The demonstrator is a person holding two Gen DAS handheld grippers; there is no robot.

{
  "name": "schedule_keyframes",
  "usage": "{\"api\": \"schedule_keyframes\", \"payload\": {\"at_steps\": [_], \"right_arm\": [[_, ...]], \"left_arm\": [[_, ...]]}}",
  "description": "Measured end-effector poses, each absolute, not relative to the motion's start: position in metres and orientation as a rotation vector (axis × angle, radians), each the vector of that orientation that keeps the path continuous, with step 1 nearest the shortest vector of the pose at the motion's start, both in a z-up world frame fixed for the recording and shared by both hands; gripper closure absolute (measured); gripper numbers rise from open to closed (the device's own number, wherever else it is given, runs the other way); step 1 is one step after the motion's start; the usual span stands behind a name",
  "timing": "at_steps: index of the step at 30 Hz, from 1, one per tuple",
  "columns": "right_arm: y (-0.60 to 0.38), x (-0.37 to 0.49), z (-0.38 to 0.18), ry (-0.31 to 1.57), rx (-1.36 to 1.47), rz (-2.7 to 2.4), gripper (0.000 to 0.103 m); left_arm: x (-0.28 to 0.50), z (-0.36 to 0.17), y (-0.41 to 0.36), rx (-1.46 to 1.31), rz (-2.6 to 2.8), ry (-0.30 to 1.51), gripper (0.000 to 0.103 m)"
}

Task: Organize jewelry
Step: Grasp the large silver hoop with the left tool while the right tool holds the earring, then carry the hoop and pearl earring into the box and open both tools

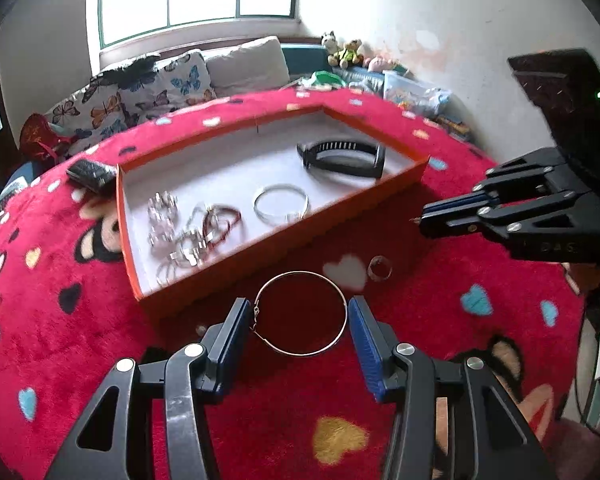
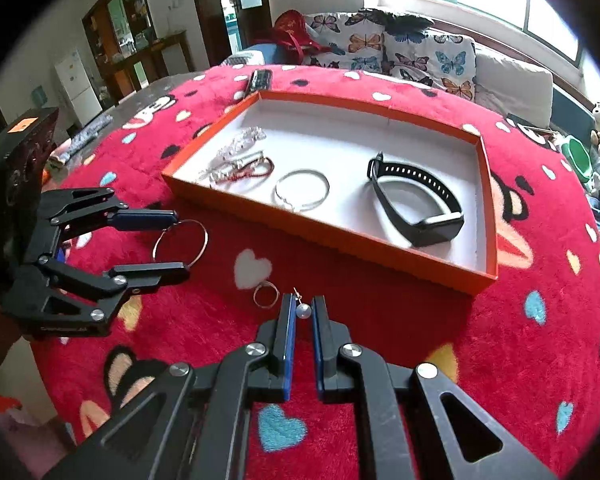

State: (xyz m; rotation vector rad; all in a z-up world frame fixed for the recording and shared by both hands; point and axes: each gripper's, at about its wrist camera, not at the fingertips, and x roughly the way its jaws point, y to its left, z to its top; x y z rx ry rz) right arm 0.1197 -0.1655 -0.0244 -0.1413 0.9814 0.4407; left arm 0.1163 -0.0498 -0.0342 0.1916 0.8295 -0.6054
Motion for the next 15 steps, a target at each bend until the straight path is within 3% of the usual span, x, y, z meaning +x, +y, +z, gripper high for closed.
{"api": "schedule_keyframes", "payload": {"at_steps": [7, 15], "right_arm": [[-0.163, 0.140, -0.005, 0.935, -0.117, 0.437, 0.093], [-0.158, 0.172, -0.010, 0.938, -0.084, 0.414, 0.093]], "left_arm": [[0.142, 0.003, -0.036, 0.154, -0.569, 0.765, 0.050], [0.189, 0.010, -0.034, 0.146, -0.534, 0.780, 0.050]]}}
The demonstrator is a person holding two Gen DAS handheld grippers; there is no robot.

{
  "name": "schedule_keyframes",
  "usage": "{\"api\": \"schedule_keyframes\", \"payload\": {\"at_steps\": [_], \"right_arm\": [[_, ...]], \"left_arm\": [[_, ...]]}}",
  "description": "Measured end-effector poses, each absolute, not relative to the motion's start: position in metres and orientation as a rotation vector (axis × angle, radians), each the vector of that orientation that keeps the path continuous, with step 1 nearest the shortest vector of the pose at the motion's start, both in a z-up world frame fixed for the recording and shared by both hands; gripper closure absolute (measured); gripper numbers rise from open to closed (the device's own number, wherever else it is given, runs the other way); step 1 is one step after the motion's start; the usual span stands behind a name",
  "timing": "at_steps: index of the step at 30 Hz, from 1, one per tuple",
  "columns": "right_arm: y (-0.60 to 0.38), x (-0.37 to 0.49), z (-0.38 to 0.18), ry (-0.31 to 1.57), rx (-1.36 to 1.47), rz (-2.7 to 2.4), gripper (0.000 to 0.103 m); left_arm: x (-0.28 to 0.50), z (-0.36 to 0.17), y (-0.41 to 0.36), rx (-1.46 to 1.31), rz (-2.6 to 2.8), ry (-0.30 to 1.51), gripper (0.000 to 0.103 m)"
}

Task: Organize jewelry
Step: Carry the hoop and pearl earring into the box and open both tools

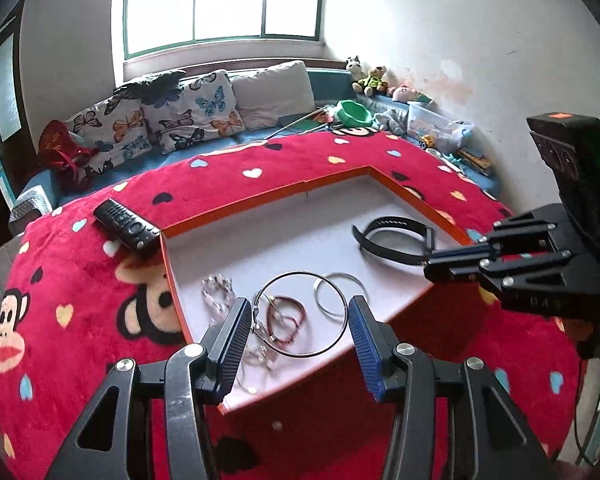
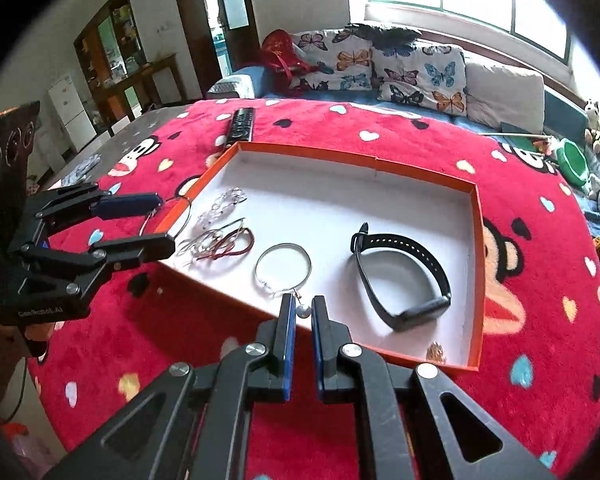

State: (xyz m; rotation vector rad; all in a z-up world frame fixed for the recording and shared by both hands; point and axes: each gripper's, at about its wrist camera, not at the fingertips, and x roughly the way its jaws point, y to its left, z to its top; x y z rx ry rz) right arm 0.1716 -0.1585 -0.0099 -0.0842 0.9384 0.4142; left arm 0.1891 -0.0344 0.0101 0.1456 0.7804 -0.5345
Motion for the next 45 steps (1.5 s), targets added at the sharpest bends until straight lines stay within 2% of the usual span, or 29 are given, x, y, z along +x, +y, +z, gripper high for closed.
{"api": "schedule_keyframes", "payload": {"at_steps": [15, 38, 41, 43, 45], "right_arm": [[-0.158, 0.198, -0.036, 1.023, -0.087, 0.396, 0.093], [-0.163, 0.207, -0.042, 1.051, -0.058, 0.396, 0.092], [-0.163, 0.206, -0.041, 1.047, -0.056, 0.399, 0.083], [-0.162, 0.203, -0.038, 1.030, -0.065, 0.392, 0.067], [-0.161, 0.200, -0.036, 1.020, -0.081, 0.386, 0.065]], "left_arm": [[0.269, -0.034, -0.062, 0.142, -0.526, 0.894, 0.050], [0.293, -0.045, -0.072, 0.122, -0.525, 0.936, 0.048], [0.288, -0.040, -0.069, 0.119, -0.525, 0.928, 0.048], [0.284, -0.035, -0.067, 0.115, -0.521, 0.921, 0.048], [0.279, -0.030, -0.064, 0.112, -0.519, 0.918, 0.048]]}}
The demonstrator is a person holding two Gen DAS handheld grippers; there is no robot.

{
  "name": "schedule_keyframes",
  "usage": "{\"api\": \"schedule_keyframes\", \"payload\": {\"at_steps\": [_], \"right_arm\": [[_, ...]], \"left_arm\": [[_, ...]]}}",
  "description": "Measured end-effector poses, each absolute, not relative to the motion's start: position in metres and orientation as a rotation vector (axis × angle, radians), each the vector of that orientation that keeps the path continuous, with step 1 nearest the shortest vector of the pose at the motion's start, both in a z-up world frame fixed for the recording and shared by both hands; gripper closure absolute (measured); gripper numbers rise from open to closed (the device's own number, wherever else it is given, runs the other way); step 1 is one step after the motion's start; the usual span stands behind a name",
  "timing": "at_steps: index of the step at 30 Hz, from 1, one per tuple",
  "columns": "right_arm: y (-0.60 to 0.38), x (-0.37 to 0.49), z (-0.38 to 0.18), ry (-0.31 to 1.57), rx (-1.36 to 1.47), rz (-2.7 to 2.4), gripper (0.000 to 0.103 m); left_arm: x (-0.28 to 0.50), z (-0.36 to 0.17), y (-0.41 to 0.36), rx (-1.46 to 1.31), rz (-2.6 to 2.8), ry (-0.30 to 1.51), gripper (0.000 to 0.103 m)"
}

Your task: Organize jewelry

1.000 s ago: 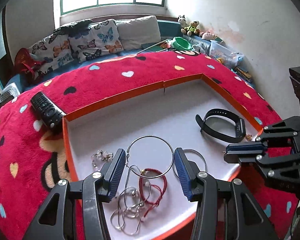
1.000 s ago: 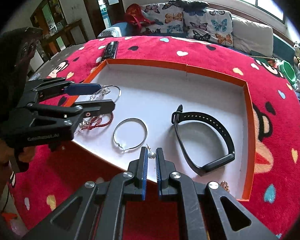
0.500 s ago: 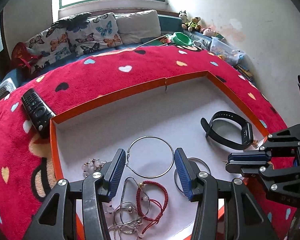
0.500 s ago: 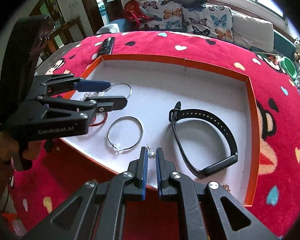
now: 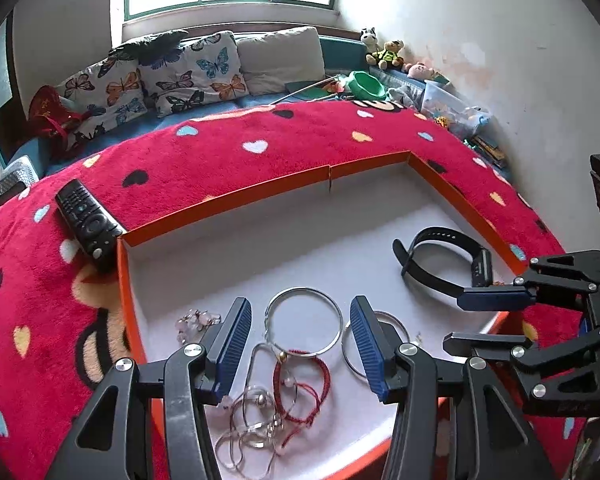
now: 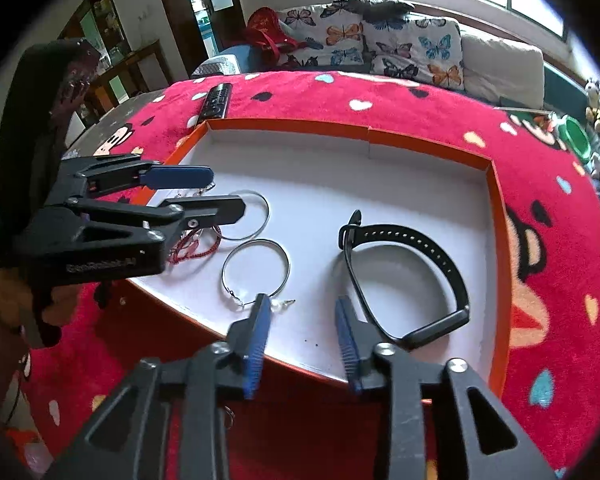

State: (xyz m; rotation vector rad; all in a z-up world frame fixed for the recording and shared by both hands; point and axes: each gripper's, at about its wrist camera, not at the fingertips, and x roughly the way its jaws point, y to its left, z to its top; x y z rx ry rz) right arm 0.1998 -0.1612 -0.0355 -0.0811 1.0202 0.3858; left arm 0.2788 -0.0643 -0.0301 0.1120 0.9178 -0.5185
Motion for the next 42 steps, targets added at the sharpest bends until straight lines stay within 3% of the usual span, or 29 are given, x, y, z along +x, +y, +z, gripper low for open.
{"api": "schedule_keyframes", "payload": {"at_steps": [10, 18, 29, 42], "right_arm": [[-0.158, 0.163, -0.009, 0.947, -0.114, 0.404, 0.064], [-0.150, 0.135, -0.021, 0.972, -0.149, 0.442, 0.065], [-0.140, 0.118, -0.048, 1.021, -0.154, 0.463, 0.065], [-0.123, 0.116, -0.057, 0.984, -0.249, 0.417, 0.066]], "left_arm": [[0.222, 0.011, -0.025, 0.085, -0.457, 0.860, 0.048], [0.163, 0.020, 0.009, 0.089, -0.415, 0.844, 0.048], [0.109, -0.008, 0.028, 0.097, -0.418, 0.865, 0.048], [0.121, -0.051, 0.011, 0.100, -0.447, 0.935, 0.048]]}}
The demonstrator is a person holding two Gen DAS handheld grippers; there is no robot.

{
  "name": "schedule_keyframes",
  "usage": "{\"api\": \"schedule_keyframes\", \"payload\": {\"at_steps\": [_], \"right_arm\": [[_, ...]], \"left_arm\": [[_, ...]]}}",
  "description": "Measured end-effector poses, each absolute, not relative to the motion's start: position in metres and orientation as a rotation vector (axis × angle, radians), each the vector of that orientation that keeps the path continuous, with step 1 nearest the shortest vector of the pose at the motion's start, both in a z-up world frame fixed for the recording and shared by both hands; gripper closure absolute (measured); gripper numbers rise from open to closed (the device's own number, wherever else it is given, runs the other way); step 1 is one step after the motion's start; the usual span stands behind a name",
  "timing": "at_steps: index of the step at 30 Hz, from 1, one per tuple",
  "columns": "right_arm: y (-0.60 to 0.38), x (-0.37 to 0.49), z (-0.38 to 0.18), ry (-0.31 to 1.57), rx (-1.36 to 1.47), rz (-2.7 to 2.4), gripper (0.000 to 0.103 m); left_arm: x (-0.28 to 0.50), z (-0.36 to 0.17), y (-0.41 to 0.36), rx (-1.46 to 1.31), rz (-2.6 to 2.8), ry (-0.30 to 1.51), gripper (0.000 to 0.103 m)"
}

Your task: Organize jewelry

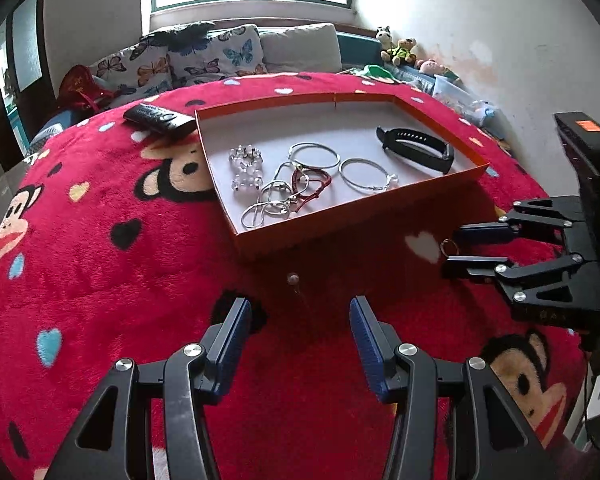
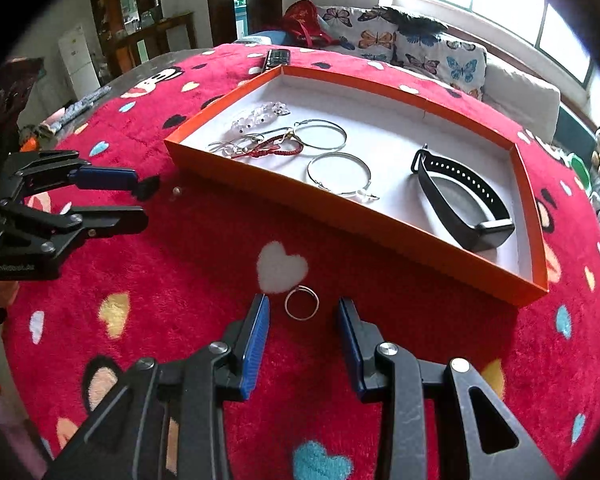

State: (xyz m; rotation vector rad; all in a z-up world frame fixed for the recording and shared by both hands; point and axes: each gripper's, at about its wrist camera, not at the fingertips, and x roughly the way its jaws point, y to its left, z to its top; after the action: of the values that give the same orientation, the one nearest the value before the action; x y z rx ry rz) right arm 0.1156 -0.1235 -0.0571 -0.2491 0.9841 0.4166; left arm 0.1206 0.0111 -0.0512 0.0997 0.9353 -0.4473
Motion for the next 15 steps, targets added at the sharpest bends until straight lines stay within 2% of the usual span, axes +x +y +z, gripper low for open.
{"api": "schedule_keyframes", "payload": {"at_steps": [6, 12, 15], "right_arm": [[-0.123, 0.116, -0.057, 0.983, -0.243, 0.406, 0.073], [-0.123, 0.116, -0.057, 0.983, -0.242, 0.404, 0.075], [-0.125, 0.117, -0.056, 0.983, -0.235, 0.403, 0.076]], "left_arm": [[0.134, -0.057, 0.007, 0.105, -0.436, 0.935, 0.053], [0.142, -0.063, 0.001, 0.106, -0.441, 0.932, 0.073], [0.143, -0.065, -0.001, 0.101, -0.443, 0.927, 0.076]]}}
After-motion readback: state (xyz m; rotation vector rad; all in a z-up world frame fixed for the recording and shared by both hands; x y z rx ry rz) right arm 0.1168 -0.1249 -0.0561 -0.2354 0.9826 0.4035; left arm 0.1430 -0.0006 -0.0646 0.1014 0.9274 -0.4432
